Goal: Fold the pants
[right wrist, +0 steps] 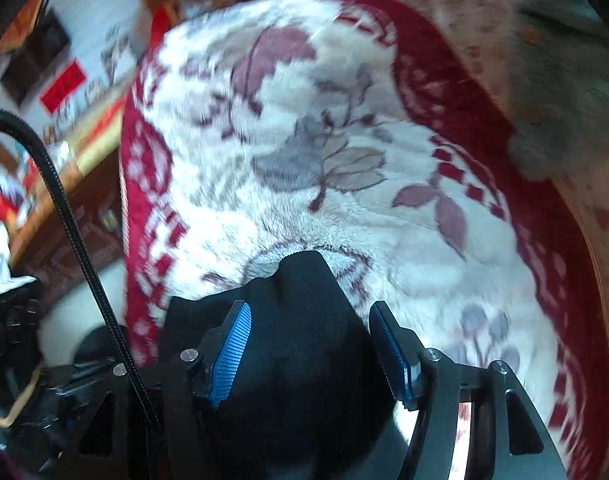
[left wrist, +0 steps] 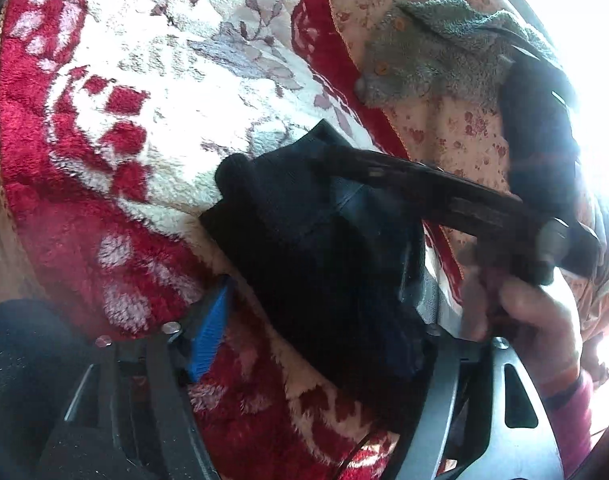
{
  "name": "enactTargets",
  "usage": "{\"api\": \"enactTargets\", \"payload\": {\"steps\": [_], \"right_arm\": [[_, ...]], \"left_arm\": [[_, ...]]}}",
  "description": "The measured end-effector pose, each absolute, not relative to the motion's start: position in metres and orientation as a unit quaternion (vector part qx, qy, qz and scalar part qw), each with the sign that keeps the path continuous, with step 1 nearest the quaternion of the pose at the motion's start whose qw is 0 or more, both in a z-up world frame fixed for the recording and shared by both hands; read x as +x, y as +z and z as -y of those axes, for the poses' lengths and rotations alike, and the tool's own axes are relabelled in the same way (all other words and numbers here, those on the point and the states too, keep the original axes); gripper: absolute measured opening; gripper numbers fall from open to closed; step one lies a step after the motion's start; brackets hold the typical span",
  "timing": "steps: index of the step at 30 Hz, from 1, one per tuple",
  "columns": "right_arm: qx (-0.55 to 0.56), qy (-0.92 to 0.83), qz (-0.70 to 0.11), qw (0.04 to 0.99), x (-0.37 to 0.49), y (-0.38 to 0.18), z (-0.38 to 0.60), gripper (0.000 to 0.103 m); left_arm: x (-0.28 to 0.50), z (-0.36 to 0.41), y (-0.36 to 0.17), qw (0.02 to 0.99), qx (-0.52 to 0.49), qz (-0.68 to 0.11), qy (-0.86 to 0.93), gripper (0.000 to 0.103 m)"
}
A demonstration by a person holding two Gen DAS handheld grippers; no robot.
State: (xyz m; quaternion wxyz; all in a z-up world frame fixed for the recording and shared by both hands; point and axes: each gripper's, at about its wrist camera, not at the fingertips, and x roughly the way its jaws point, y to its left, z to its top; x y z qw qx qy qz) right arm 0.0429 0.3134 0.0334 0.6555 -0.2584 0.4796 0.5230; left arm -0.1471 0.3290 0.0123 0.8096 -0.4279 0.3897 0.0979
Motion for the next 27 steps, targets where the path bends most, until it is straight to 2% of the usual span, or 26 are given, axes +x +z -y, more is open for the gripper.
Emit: {"api": "enactTargets", "payload": {"steps": [2,3,5,7,8,9,10,11,12,15,22,27], "right_arm": [[-0.286,0.522,-0.486,0.64,0.045,0.023,-0.327,0.058],[-0.286,0.525,-0.491,0.634,0.047,0.02,-0.329,0.054],[-0.27,0.534,-0.49,0.634,0.051,0.017,-0.332,0.033],[-0.275,0.533,-0.483,0.639,0.049,0.012,-0.332,0.026],[-0.274,0.537,-0.474,0.642,0.046,0.014,-0.33,0.02],[-0.269,0.54,-0.467,0.646,0.043,0.018,-0.327,0.018],[-0.257,0.544,-0.462,0.652,0.043,0.024,-0.322,0.014],[-0.241,0.55,-0.457,0.656,0.043,0.032,-0.318,0.013],[-0.221,0.556,-0.451,0.662,0.043,0.042,-0.311,0.013],[-0.173,0.571,-0.432,0.676,0.04,0.075,-0.29,0.012],[-0.062,0.58,-0.371,0.723,0.031,0.153,-0.21,0.011],[0.034,0.566,-0.341,0.75,0.025,0.187,-0.12,0.011]], "left_arm": [[-0.144,-0.328,0.012,0.812,-0.427,-0.386,0.096,0.079],[-0.143,-0.328,0.012,0.813,-0.426,-0.385,0.096,0.081],[-0.14,-0.328,0.011,0.815,-0.428,-0.379,0.096,0.083],[-0.141,-0.329,0.01,0.821,-0.427,-0.366,0.097,0.083],[-0.141,-0.329,0.01,0.825,-0.421,-0.364,0.099,0.071],[-0.141,-0.33,0.01,0.828,-0.408,-0.368,0.112,0.044],[-0.141,-0.333,0.009,0.827,-0.404,-0.374,0.116,0.04],[-0.142,-0.336,0.008,0.823,-0.416,-0.371,0.106,0.035],[-0.144,-0.338,0.01,0.823,-0.422,-0.368,0.1,0.026],[-0.148,-0.333,0.031,0.841,-0.402,-0.35,0.091,0.018],[-0.158,-0.283,0.108,0.901,-0.323,-0.286,0.038,0.016],[-0.159,-0.219,0.151,0.925,-0.265,-0.267,-0.048,0.016]]}}
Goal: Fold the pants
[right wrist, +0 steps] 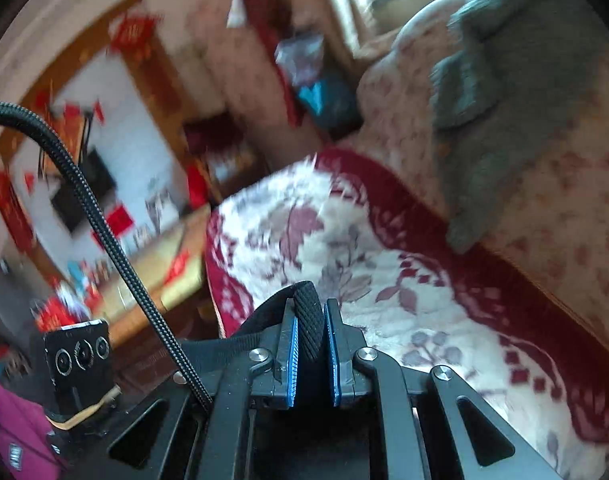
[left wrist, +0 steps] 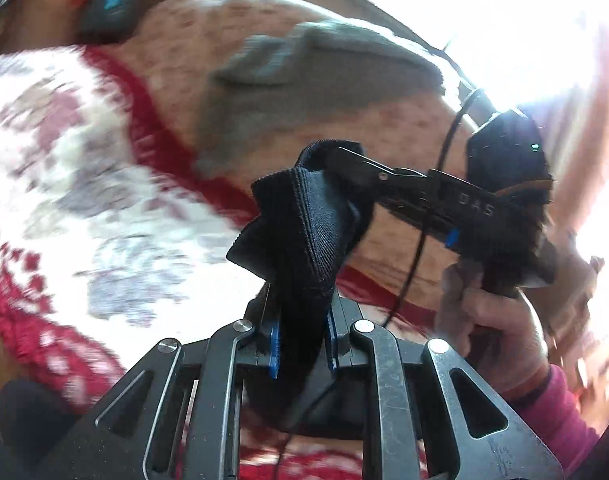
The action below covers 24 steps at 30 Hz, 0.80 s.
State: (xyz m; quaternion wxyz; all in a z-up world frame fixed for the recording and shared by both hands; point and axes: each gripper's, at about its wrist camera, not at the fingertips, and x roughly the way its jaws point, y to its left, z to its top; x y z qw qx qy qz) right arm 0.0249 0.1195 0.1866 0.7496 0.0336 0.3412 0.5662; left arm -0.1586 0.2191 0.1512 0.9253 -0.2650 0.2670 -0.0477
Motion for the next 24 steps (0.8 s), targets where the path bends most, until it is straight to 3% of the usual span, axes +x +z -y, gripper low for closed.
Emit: {"api": "enactTargets", "payload": {"steps": [6,14,16,18,20,22,24], "right_arm": [[0.116,0.513,-0.316,0.79,0.012,0.185,0.008,0.011],[0.22,0.394,-0.353,0.82,-0.006,0.098,0.153,0.011],[0.232,0.357,-0.378,0.822,-0.003,0.069,0.172,0.011],[0.237,0.32,-0.401,0.825,-0.002,0.048,0.186,0.013],[0.248,0.297,-0.405,0.828,-0.004,0.043,0.201,0.024],[0.251,0.275,-0.405,0.835,-0.009,0.048,0.212,0.033],[0.246,0.257,-0.399,0.845,-0.016,0.061,0.221,0.034]], "left_arm": [[-0.145,-0.122,0.157,0.923,-0.193,-0.297,-0.149,0.016],[-0.117,-0.011,0.098,0.894,-0.106,-0.384,-0.207,0.016],[-0.109,-0.003,0.081,0.875,-0.116,-0.419,-0.214,0.02],[-0.106,-0.005,0.076,0.858,-0.131,-0.439,-0.234,0.036],[-0.11,-0.008,0.084,0.851,-0.136,-0.438,-0.255,0.05],[-0.124,-0.012,0.102,0.861,-0.131,-0.411,-0.268,0.05],[-0.138,-0.021,0.12,0.871,-0.122,-0.387,-0.276,0.054]]}}
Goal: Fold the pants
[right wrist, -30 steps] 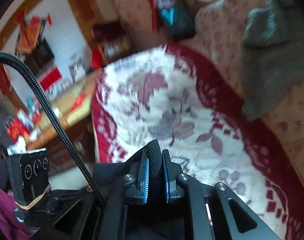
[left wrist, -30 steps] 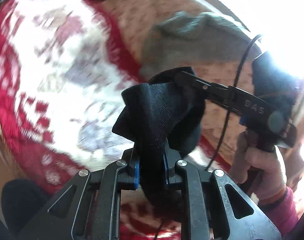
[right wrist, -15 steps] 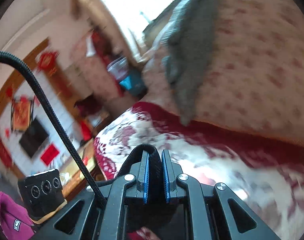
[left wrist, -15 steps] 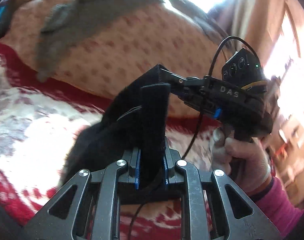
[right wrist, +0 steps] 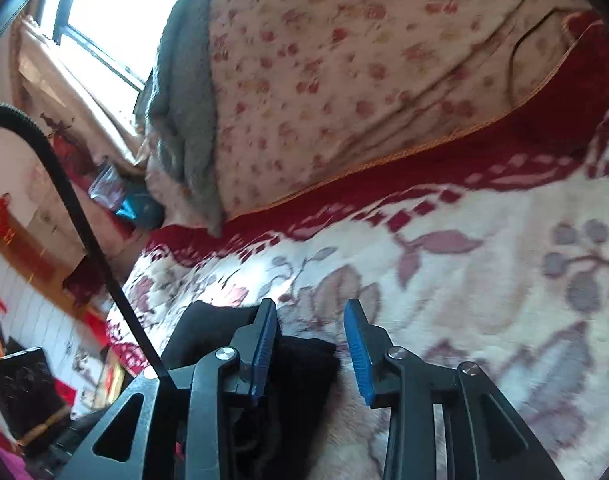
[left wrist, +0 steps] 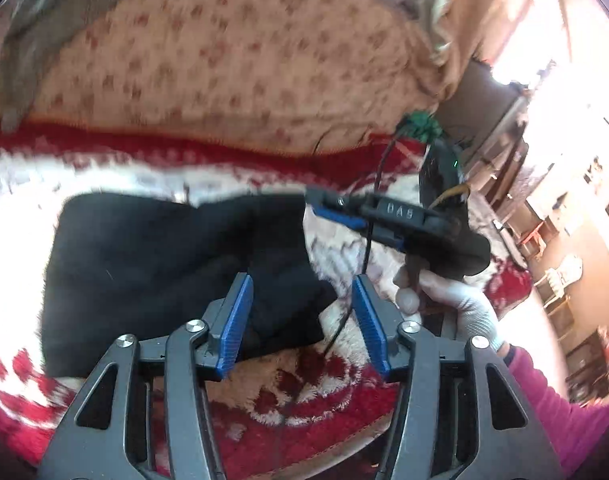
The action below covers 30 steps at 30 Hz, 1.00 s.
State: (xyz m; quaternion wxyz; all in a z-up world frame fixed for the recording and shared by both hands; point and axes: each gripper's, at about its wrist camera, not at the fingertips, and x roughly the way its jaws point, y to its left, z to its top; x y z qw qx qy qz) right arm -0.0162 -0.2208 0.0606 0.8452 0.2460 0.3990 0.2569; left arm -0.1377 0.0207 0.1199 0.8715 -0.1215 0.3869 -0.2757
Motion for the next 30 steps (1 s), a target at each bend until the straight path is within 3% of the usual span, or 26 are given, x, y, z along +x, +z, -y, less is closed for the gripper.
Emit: {"api": "enactTargets", "payload": {"steps": [3,4,5,11,12,14,17,23,26,30], "right_arm": [[0.257,0.272,-0.382,0.845,-0.028,0.076,0.227,0.042],[0.26,0.282,-0.378,0.842,-0.029,0.08,0.223,0.053],[0.261,0.291,-0.378,0.839,-0.032,0.083,0.22,0.057],[0.22,0.308,-0.423,0.823,-0.026,0.073,0.175,0.057],[0.214,0.306,-0.43,0.822,-0.025,0.07,0.169,0.056],[0.201,0.316,-0.445,0.813,-0.022,0.065,0.158,0.03],[0.157,0.328,-0.427,0.828,-0.033,0.07,0.149,0.012],[0.072,0.268,-0.426,0.861,-0.048,0.071,0.159,0.011],[0.121,0.268,-0.439,0.849,-0.051,0.059,0.17,0.011],[0.118,0.294,-0.397,0.861,-0.075,0.088,0.164,0.013]], "left_arm": [[-0.141,-0.038,0.131,0.884,-0.121,-0.366,-0.262,0.062],[-0.139,-0.043,0.13,0.888,-0.121,-0.364,-0.254,0.063],[-0.136,-0.047,0.128,0.891,-0.12,-0.364,-0.242,0.063],[-0.117,-0.049,0.102,0.895,-0.106,-0.386,-0.198,0.063],[-0.116,-0.052,0.1,0.895,-0.111,-0.386,-0.194,0.063],[-0.112,-0.055,0.096,0.895,-0.12,-0.39,-0.183,0.063],[-0.112,-0.062,0.095,0.899,-0.115,-0.388,-0.164,0.063],[-0.1,-0.072,0.072,0.898,-0.102,-0.41,-0.123,0.063],[-0.098,-0.07,0.062,0.899,-0.097,-0.412,-0.116,0.063],[-0.099,-0.063,0.058,0.905,-0.075,-0.404,-0.109,0.063]]}}
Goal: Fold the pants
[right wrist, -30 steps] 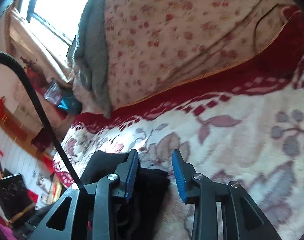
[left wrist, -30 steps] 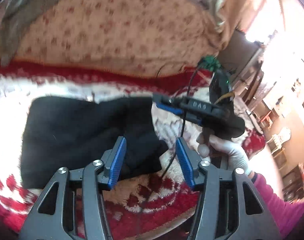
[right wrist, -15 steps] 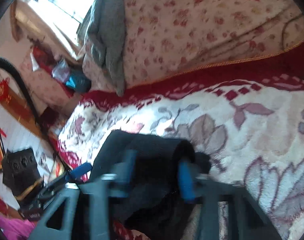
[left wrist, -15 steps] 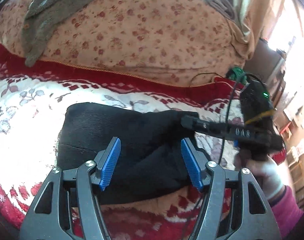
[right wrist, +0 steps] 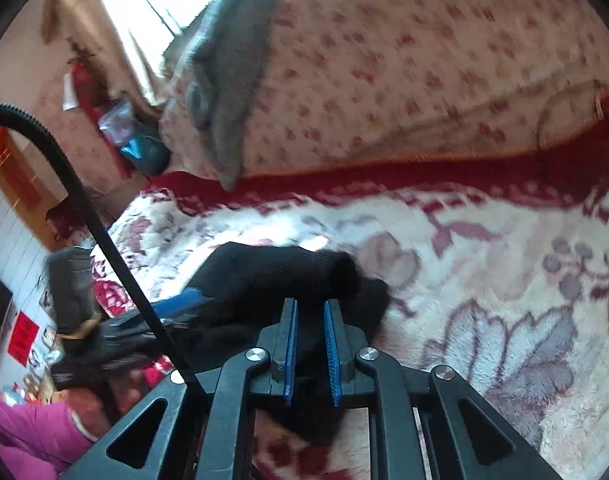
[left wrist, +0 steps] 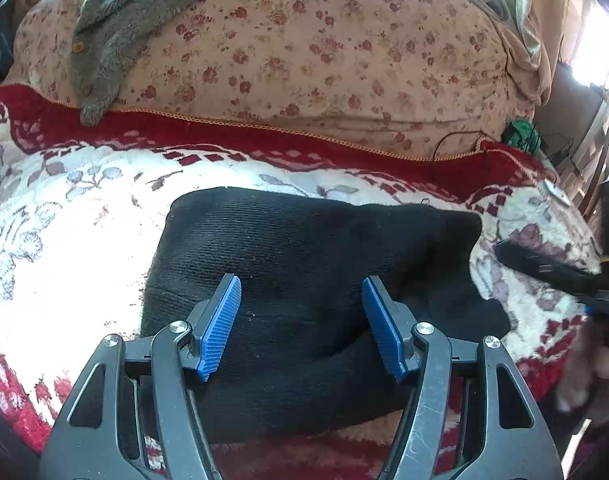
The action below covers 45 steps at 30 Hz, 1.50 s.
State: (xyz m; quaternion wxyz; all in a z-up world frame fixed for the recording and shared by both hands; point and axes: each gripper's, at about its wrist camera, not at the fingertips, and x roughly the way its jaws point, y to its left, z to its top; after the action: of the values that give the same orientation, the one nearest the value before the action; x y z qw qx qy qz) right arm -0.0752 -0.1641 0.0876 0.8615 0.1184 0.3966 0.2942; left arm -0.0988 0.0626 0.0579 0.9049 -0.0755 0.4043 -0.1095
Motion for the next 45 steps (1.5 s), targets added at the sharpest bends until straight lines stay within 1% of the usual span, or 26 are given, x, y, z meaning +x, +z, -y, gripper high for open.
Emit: {"api": "enactTargets", "payload": {"steps": [4,9,16,21,24,25,26,28,36,37,38,40,42,43,45], "right_arm": [[0.081,0.322,-0.393,0.858,-0.089,0.102,0.135,0.013],[0.062,0.33,-0.417,0.845,-0.089,0.087,0.114,0.013],[0.049,0.305,-0.444,0.841,-0.088,0.064,0.118,0.014],[0.073,0.302,-0.442,0.842,-0.09,0.067,0.127,0.014],[0.072,0.305,-0.431,0.846,-0.092,0.077,0.123,0.019],[0.074,0.305,-0.425,0.849,-0.093,0.081,0.122,0.025],[0.077,0.306,-0.419,0.851,-0.093,0.084,0.12,0.033],[0.082,0.31,-0.408,0.855,-0.094,0.09,0.116,0.041],[0.09,0.291,-0.391,0.869,-0.093,0.1,0.107,0.042],[0.09,0.281,-0.392,0.871,-0.092,0.1,0.11,0.045],[0.09,0.272,-0.394,0.874,-0.092,0.099,0.114,0.052],[0.098,0.255,-0.399,0.875,-0.09,0.095,0.126,0.055],[0.113,0.244,-0.42,0.867,-0.084,0.085,0.14,0.062],[0.123,0.233,-0.436,0.86,-0.08,0.076,0.148,0.064],[0.143,0.228,-0.449,0.852,-0.074,0.064,0.158,0.064]], "left_arm": [[-0.099,-0.059,0.056,0.907,-0.071,-0.402,-0.102,0.063],[-0.097,-0.061,0.058,0.904,-0.079,-0.408,-0.104,0.063],[-0.1,-0.064,0.063,0.901,-0.088,-0.412,-0.105,0.063],[-0.103,-0.066,0.069,0.903,-0.084,-0.41,-0.098,0.063],[-0.105,-0.068,0.075,0.906,-0.081,-0.405,-0.092,0.063],[-0.106,-0.07,0.078,0.908,-0.077,-0.402,-0.085,0.063],[-0.107,-0.071,0.081,0.91,-0.075,-0.399,-0.081,0.063],[-0.109,-0.074,0.087,0.914,-0.071,-0.392,-0.077,0.063],[-0.119,-0.085,0.101,0.922,-0.057,-0.376,-0.066,0.063],[-0.119,-0.088,0.1,0.922,-0.06,-0.378,-0.067,0.063],[-0.119,-0.091,0.1,0.921,-0.064,-0.379,-0.068,0.063],[-0.118,-0.102,0.097,0.915,-0.085,-0.385,-0.083,0.063],[-0.115,-0.113,0.092,0.909,-0.101,-0.395,-0.09,0.063],[-0.111,-0.12,0.087,0.904,-0.109,-0.404,-0.089,0.063],[-0.105,-0.132,0.078,0.895,-0.13,-0.418,-0.088,0.063]]}}
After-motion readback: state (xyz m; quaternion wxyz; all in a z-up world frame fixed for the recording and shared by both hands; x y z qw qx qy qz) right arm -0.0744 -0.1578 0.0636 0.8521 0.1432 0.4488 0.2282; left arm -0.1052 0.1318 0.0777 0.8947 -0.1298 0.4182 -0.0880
